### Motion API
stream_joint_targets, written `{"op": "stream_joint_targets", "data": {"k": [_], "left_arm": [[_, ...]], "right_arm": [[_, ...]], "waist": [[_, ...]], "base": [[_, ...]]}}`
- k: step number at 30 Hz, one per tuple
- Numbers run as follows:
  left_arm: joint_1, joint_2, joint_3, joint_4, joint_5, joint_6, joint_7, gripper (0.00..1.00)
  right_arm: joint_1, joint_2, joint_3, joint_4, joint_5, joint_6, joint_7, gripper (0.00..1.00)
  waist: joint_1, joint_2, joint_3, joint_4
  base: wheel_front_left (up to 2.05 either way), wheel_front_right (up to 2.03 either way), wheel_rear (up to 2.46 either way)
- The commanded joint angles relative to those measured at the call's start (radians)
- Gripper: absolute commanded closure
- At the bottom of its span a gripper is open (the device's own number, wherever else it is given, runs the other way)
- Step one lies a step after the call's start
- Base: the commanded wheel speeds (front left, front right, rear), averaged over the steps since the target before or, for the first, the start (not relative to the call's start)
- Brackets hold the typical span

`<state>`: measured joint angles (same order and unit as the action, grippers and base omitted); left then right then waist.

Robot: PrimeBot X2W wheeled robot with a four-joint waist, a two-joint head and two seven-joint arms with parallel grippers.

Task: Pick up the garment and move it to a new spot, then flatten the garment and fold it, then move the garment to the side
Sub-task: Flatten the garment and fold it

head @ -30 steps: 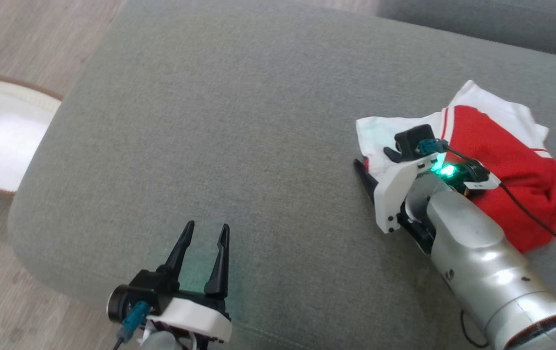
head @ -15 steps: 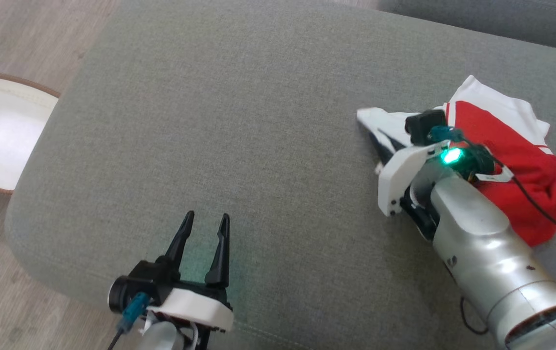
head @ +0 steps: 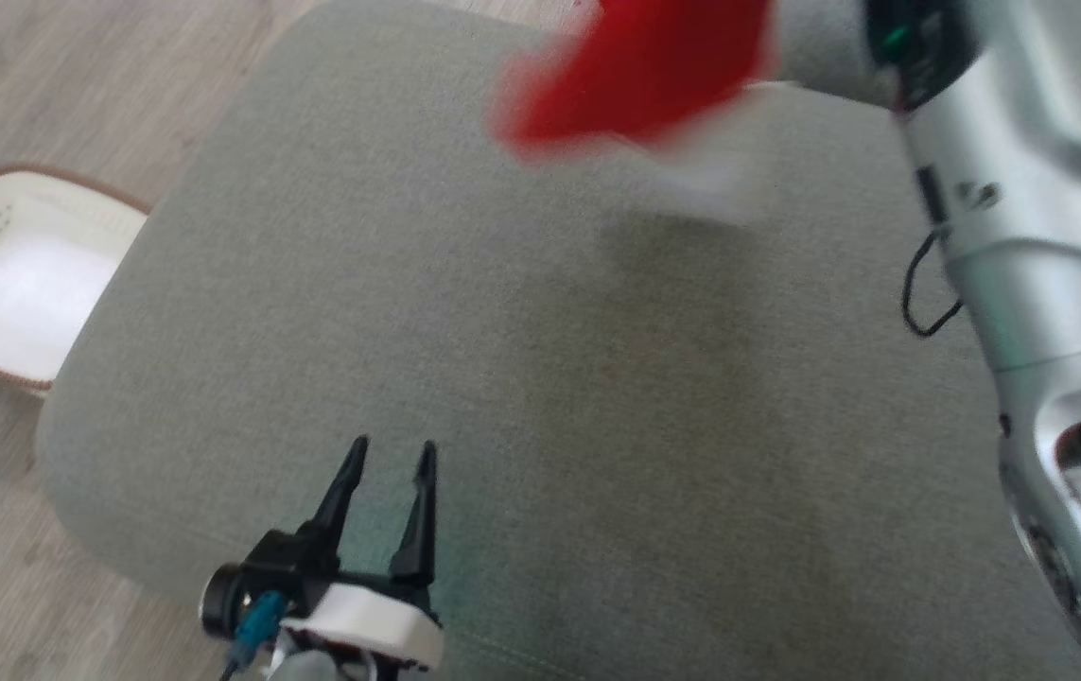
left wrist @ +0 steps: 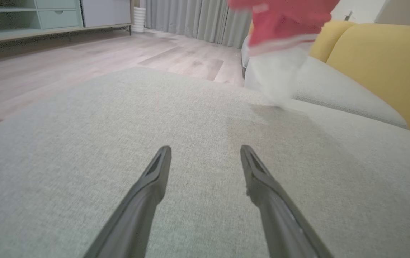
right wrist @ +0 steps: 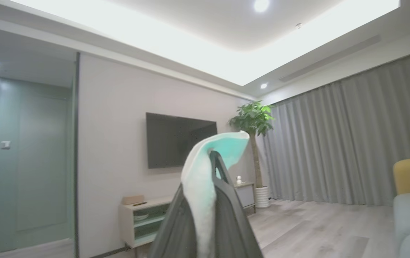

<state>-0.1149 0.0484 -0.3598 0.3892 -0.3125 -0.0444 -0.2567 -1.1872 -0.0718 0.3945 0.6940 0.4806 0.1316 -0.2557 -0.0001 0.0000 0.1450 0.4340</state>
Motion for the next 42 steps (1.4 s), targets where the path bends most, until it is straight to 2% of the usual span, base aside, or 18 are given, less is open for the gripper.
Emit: {"op": "stream_joint_targets", "data": {"k": [1,7,13,14,15,16,20,25,29,33,38,42], "left_arm": [[-0.003,0.002,0.048,-0.017,0.011,-0.001,-0.005,0.0],[0.005,0.002,0.09,-0.029,0.026,-0.008,-0.005,0.0],[0.0,0.002,0.092,-0.039,0.024,-0.015,-0.005,0.0],[-0.002,0.002,0.091,-0.04,0.022,-0.014,-0.005,0.0],[-0.003,0.002,0.091,-0.041,0.023,-0.014,-0.005,0.0],[-0.003,0.002,0.092,-0.041,0.023,-0.014,-0.005,0.0],[-0.009,0.002,0.103,-0.037,0.035,-0.017,-0.005,0.0],[-0.023,0.002,0.114,-0.039,0.042,-0.021,-0.005,0.0],[-0.052,0.002,0.105,-0.042,0.031,-0.026,-0.005,0.0],[-0.142,0.002,0.086,-0.022,-0.01,-0.041,-0.005,0.0],[-0.291,0.002,0.062,0.065,-0.04,-0.065,-0.005,0.0],[-0.46,0.002,0.033,0.191,-0.095,-0.08,-0.005,0.0]], "right_arm": [[-0.003,0.022,-0.051,-0.032,-0.022,-0.001,-0.006,1.0],[0.097,0.021,-0.25,0.025,-0.19,-0.001,-0.006,1.0],[0.392,-0.022,-0.4,0.085,-0.288,-0.001,-0.006,1.0],[0.446,-0.032,-0.437,0.097,-0.297,-0.001,-0.006,0.95],[0.498,-0.042,-0.475,0.111,-0.31,-0.001,-0.006,0.58],[0.545,-0.049,-0.514,0.126,-0.325,-0.001,-0.006,0.0],[0.662,-0.044,-0.634,0.125,-0.397,-0.001,-0.006,0.0],[0.719,-0.006,-0.664,0.044,-0.465,-0.001,-0.006,0.0],[0.746,0.013,-0.629,-0.034,-0.486,-0.001,-0.006,0.0],[0.773,0.021,-0.552,-0.084,-0.473,-0.001,-0.006,0.0],[0.774,0.021,-0.481,-0.103,-0.435,-0.001,-0.006,0.0],[0.761,0.021,-0.432,-0.114,-0.414,-0.001,-0.006,0.0]], "waist": [[0.0001,0.0,-0.017,-0.014],[0.0001,0.0,-0.028,-0.075],[0.0001,0.0,-0.013,-0.127],[0.0001,0.0,-0.01,-0.133],[0.0001,0.0,-0.009,-0.142],[0.0001,0.0,-0.006,-0.149],[0.0001,0.0,-0.002,-0.183],[0.0001,0.0,-0.005,-0.221],[0.0001,0.0,0.003,-0.248],[0.0001,0.0,0.029,-0.281],[0.0001,0.0,0.067,-0.312],[0.0001,0.0,0.11,-0.347]], "base": [[0.0,0.0,0.0],[0.0,0.0,0.0],[0.0,0.0,0.0],[0.0,0.0,0.0],[0.0,0.0,0.0],[0.0,0.0,0.0],[0.0,0.0,0.0],[0.0,0.0,0.0],[0.0,0.0,0.0],[0.0,0.0,0.0],[0.0,0.0,0.0],[0.0,0.0,0.0]]}}
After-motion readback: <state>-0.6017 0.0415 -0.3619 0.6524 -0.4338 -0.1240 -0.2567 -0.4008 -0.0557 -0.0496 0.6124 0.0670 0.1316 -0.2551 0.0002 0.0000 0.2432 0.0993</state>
